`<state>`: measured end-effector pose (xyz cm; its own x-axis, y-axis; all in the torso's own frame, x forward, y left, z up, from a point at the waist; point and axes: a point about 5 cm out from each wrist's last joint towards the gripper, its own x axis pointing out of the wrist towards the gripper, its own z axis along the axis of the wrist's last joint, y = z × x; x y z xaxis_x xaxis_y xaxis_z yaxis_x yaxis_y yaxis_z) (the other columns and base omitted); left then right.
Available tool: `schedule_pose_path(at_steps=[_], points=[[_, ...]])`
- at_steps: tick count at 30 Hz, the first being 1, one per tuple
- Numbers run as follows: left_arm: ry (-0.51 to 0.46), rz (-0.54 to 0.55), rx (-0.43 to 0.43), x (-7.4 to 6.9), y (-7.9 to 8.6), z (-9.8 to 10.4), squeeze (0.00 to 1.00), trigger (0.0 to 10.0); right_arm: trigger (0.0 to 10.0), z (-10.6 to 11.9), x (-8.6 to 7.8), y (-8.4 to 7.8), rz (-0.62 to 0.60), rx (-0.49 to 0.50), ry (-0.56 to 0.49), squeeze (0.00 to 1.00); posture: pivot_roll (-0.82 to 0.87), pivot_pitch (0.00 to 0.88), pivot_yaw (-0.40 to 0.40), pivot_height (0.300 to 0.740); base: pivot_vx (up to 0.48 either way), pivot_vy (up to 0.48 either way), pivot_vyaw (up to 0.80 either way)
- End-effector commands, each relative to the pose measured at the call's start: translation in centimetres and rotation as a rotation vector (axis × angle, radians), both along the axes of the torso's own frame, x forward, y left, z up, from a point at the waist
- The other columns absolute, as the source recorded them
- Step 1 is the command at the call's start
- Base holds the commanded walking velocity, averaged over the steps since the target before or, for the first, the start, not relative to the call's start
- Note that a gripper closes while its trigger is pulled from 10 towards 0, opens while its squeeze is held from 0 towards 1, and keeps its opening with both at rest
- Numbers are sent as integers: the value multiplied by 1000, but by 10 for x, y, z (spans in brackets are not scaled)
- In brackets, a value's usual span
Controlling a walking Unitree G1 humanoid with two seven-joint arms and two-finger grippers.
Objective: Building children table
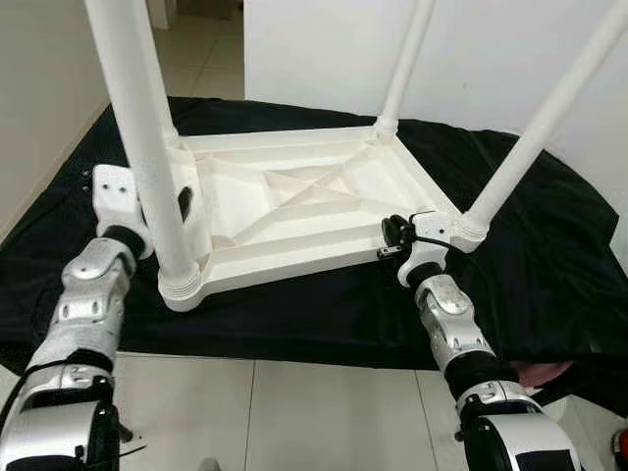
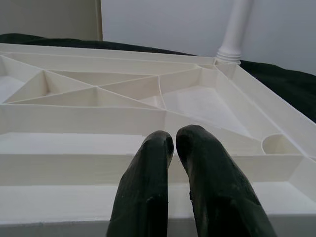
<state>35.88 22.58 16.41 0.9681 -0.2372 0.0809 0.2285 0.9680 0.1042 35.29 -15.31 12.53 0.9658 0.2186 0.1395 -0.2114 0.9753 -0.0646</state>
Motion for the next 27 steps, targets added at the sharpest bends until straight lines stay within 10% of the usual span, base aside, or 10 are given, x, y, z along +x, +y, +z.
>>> schedule_pose_path(at_steps=[1,17,27], points=[[30,-172,29,-3,-12,-6,0,10000,10000,1,-1,-3,-6,-4,-10,0,-16,0,-37,740,0,0,0],[7,-307,-65,-20,-58,-30,0,10000,10000,-5,-8,-7,-44,-1,-13,0,-37,0,-15,740,0,0,0],[11,-351,-134,-35,-90,-47,0,10000,10000,-14,-18,-19,-386,57,-23,0,-32,0,-19,740,0,0,0]])
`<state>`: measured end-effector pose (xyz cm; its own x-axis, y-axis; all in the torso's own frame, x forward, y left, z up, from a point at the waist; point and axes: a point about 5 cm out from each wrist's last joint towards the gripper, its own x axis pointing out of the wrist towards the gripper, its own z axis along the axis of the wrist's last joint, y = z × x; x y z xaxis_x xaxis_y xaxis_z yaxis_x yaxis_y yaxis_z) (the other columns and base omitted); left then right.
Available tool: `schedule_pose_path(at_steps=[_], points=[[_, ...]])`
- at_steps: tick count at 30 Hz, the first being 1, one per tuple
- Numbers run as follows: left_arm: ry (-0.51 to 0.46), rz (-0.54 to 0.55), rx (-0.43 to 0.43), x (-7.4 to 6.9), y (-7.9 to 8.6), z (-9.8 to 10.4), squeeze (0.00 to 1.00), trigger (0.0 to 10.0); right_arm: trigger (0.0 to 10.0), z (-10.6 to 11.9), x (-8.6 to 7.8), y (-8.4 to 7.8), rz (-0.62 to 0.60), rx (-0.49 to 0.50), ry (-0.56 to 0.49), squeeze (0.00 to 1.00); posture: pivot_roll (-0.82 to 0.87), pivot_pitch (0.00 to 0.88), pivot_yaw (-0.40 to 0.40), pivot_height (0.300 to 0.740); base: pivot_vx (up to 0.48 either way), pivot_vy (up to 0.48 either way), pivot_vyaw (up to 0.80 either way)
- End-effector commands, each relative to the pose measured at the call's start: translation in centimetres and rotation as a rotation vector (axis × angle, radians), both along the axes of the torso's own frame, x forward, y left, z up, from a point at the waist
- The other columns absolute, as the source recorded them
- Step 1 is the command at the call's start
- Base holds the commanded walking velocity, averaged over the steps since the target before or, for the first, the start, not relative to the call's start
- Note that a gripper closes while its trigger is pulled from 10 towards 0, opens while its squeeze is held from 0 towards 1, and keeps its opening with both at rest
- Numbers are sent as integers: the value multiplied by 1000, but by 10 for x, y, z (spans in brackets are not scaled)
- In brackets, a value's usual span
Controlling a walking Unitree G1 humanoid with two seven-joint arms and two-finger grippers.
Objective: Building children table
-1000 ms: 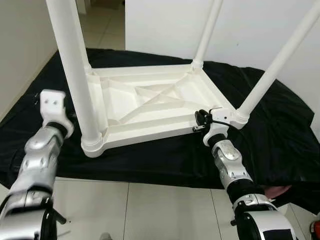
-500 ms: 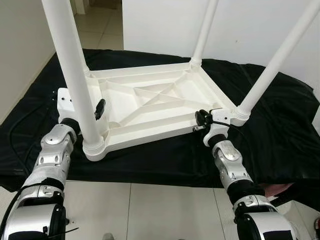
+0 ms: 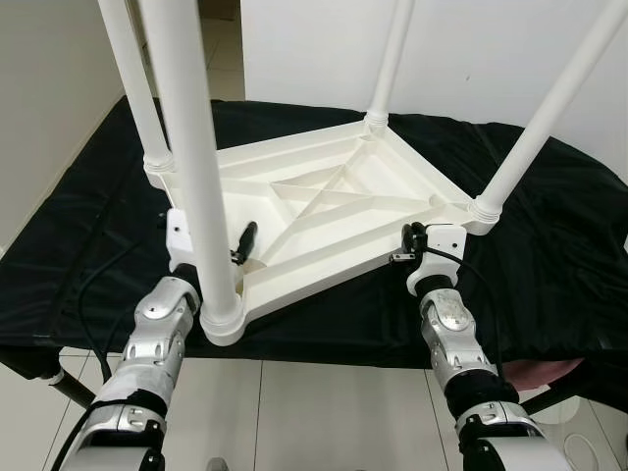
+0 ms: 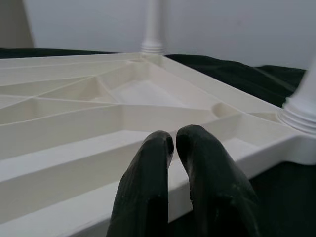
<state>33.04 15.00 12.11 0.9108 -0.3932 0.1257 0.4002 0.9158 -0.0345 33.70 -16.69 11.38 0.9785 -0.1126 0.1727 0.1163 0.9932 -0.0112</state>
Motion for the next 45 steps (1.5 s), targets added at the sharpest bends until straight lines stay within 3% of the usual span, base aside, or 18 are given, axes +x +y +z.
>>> schedule_pose_path(at_steps=[1,3,7,14,30,45], points=[[-6,-176,3,-9,-20,-5,0,10000,10000,-6,-3,-7,-109,23,25,0,-32,0,-19,740,0,0,0],[-6,-176,3,-9,-20,-5,0,10000,10000,-6,-3,-7,-109,23,25,0,-32,0,-19,740,0,0,0],[-4,-196,-24,-16,-35,-6,0,10000,10000,-13,2,-15,-274,93,103,0,-21,0,-7,740,0,0,0],[-16,-205,-42,-17,-43,-1,0,10000,10000,-13,11,-19,-324,152,150,0,-7,0,-2,740,0,0,0],[-49,-235,-56,-26,-57,10,0,10000,10000,-10,27,-23,-308,159,252,0,30,0,-15,740,0,0,0],[-88,-324,-71,-36,-82,26,0,10000,10000,-8,34,-26,-210,125,294,0,49,24,-48,740,0,0,0]])
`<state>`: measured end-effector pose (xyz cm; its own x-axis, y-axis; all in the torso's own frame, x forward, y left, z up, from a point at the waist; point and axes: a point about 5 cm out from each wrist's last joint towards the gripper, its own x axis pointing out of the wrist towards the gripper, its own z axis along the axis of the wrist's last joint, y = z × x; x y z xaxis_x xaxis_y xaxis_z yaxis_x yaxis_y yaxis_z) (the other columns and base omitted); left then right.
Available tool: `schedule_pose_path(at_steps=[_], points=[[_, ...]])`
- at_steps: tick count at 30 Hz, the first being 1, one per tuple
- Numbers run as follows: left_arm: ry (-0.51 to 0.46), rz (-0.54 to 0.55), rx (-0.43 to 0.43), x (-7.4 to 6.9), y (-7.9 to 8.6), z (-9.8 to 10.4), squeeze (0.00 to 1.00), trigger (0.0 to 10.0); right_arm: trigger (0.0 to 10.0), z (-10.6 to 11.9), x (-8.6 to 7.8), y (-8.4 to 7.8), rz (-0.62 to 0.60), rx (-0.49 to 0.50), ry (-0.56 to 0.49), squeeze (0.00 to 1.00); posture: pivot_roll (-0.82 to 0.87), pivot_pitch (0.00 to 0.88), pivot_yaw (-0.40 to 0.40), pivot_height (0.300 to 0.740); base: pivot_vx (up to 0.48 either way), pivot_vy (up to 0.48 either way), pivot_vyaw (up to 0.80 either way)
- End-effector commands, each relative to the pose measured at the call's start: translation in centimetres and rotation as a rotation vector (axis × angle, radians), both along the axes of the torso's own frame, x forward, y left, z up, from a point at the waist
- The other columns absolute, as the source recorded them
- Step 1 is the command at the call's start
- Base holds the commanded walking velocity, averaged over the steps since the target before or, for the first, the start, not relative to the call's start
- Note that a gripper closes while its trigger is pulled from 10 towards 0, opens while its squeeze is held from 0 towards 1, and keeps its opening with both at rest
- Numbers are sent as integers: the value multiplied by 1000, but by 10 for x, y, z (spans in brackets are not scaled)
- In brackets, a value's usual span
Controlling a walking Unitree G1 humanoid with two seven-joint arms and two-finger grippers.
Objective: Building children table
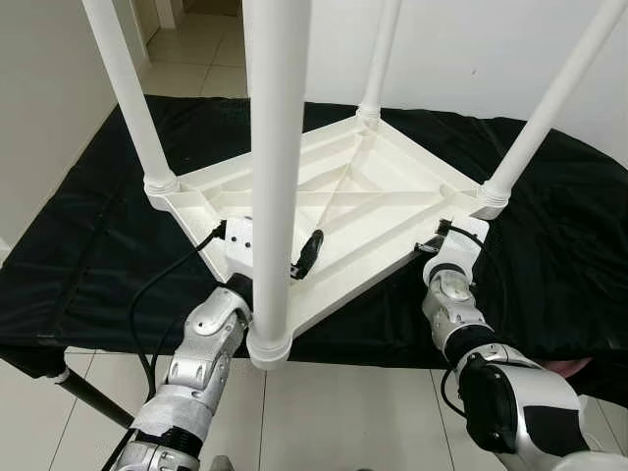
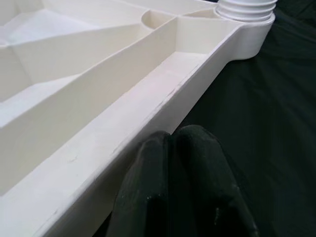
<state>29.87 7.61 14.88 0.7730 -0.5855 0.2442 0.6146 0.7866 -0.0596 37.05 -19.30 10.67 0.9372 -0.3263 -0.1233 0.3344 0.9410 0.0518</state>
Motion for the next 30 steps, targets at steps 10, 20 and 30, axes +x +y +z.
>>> schedule_pose_path(at_steps=[10,20,30], points=[[-10,-122,1,-12,-28,4,0,10000,10000,4,5,-3,120,-7,24,0,42,46,-54,740,0,0,0],[-6,-135,-33,-18,-43,8,0,10000,10000,6,9,9,245,26,35,0,48,42,-49,740,0,0,0],[-7,-127,-47,-22,-49,13,0,10000,10000,14,16,30,381,110,13,0,62,38,-43,740,0,0,0]])
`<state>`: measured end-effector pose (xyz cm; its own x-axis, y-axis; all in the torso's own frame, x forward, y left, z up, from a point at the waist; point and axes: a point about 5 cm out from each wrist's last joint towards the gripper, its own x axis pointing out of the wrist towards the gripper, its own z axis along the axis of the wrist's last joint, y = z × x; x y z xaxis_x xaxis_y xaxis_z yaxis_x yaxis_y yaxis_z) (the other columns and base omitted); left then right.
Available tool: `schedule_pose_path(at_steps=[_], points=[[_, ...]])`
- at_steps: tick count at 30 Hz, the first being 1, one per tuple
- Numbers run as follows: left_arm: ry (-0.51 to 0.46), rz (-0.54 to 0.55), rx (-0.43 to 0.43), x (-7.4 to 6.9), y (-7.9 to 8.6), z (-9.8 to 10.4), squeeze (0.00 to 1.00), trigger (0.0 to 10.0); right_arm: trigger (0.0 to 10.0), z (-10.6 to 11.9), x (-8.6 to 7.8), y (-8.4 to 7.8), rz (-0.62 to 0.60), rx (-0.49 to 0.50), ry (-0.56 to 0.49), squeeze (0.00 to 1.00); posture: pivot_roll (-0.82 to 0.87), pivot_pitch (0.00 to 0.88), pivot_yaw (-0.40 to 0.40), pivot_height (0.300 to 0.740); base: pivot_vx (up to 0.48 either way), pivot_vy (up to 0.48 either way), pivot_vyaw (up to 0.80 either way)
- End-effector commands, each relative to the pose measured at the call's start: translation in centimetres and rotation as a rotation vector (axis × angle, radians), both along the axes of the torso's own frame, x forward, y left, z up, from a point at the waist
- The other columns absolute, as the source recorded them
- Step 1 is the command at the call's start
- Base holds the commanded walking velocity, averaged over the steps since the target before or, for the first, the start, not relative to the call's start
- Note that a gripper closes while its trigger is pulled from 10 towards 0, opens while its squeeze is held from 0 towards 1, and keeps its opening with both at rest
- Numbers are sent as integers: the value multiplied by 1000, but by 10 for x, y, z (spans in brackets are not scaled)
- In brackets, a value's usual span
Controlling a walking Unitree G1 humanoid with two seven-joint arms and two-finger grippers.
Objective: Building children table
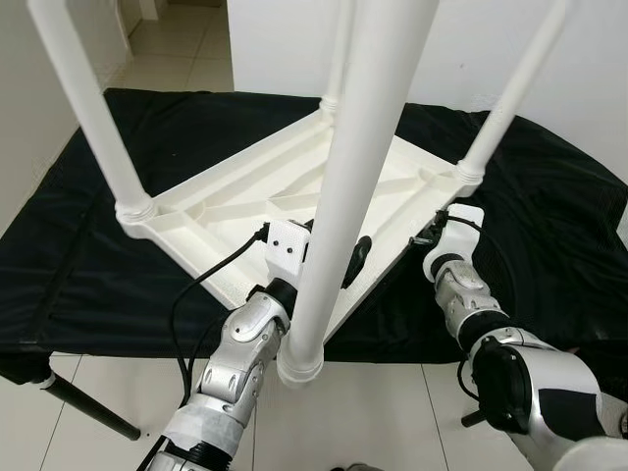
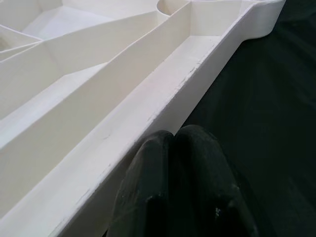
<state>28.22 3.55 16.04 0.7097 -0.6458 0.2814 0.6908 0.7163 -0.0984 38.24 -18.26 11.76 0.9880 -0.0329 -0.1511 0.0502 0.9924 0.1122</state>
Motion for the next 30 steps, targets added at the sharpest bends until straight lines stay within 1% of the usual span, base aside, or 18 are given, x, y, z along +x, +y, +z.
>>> schedule_pose_path(at_steps=[1,3,5,7,9,13,17,18,19,20,22,23,25,26,27,28,29,30], points=[[-4,-26,8,-5,-8,1,0,10000,10000,3,4,20,88,46,0,0,62,38,-43,740,0,0,0],[-4,-26,7,-5,-9,2,0,10000,10000,4,4,24,109,57,-4,0,62,38,-43,740,0,0,0],[-6,-31,5,-6,-10,3,0,10000,10000,7,5,36,184,75,-28,0,62,38,-42,740,0,0,0],[-7,-34,5,-7,-11,4,0,10000,10000,8,5,41,215,80,-37,0,58,39,-40,740,0,0,0],[-7,-34,5,-7,-11,4,0,10000,10000,8,5,41,215,80,-37,0,58,39,-40,740,0,0,0],[-10,-43,2,-7,-14,5,0,10000,10000,9,5,49,278,64,-43,0,47,41,-32,740,0,0,0],[-11,-46,1,-7,-15,6,0,10000,10000,10,5,47,267,52,-47,0,45,41,-29,740,0,0,0],[-11,-48,0,-7,-16,6,0,10000,10000,11,6,41,233,40,-55,0,44,40,-28,740,0,0,0],[-10,-49,4,-7,-17,6,0,10000,10000,15,7,26,164,26,-79,0,42,39,-27,740,0,0,0],[-10,-49,4,-7,-17,6,0,10000,10000,15,7,26,164,26,-79,0,42,39,-27,740,0,0,0],[-10,-49,12,-7,-17,6,0,10000,10000,16,6,15,118,22,-101,0,42,36,-29,740,0,0,0],[-10,-49,12,-7,-17,6,0,10000,10000,16,6,15,118,22,-101,0,42,36,-29,740,0,0,0],[-8,-46,21,-7,-15,4,0,10000,10000,18,5,1,61,22,-129,0,41,34,-30,740,0,0,0],[-8,-46,21,-7,-15,4,0,10000,10000,18,5,1,61,22,-129,0,41,34,-30,740,0,0,0],[-7,-55,37,-6,-13,3,0,10000,10000,20,3,-9,22,21,-158,0,38,31,-30,740,0,0,0],[-7,-55,37,-6,-13,3,0,10000,10000,20,3,-9,22,21,-158,0,38,31,-30,740,0,0,0],[-7,-60,54,-5,-9,1,0,10000,10000,22,1,-16,-8,17,-185,0,36,29,-30,740,0,0,0],[-7,-60,54,-5,-9,1,0,10000,10000,22,1,-16,-8,17,-185,0,36,29,-30,740,0,0,0]])
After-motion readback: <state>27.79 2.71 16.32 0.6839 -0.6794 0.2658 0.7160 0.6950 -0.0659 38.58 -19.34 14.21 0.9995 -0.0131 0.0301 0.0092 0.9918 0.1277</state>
